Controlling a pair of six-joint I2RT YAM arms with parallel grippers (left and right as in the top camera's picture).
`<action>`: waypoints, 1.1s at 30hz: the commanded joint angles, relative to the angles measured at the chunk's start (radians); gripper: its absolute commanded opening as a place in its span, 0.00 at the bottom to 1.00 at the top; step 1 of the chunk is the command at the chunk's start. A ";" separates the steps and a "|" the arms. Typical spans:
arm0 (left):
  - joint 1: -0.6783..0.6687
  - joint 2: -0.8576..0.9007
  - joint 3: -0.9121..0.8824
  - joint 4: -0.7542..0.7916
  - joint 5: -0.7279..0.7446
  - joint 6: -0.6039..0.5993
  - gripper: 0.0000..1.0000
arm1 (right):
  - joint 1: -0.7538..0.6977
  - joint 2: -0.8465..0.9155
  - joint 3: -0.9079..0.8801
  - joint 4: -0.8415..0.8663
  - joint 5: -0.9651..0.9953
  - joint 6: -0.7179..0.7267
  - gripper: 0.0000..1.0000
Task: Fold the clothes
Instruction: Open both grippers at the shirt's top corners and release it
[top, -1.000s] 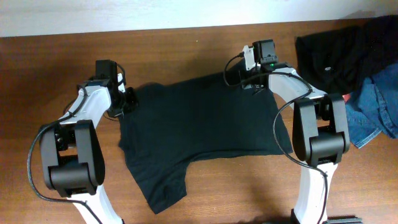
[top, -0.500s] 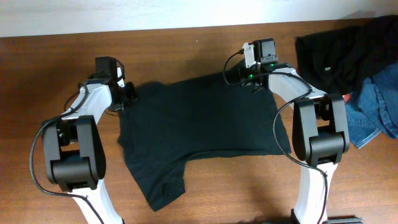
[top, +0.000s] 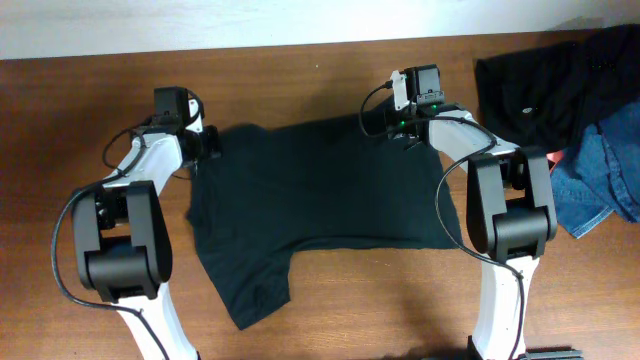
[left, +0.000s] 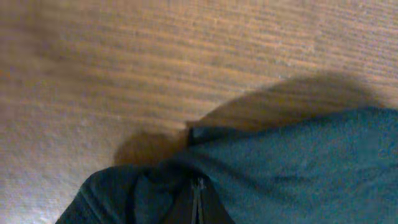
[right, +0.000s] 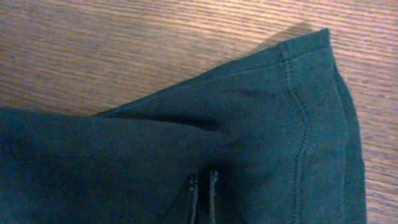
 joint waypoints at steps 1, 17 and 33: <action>0.002 0.051 0.004 0.028 -0.061 0.098 0.00 | 0.003 0.035 0.008 -0.001 0.059 0.036 0.04; 0.002 0.051 0.004 0.301 -0.061 0.249 0.00 | 0.003 0.035 0.008 0.038 0.068 0.069 0.04; 0.001 0.052 0.437 -0.206 0.093 0.069 0.07 | 0.003 -0.082 0.086 -0.106 0.034 0.114 0.57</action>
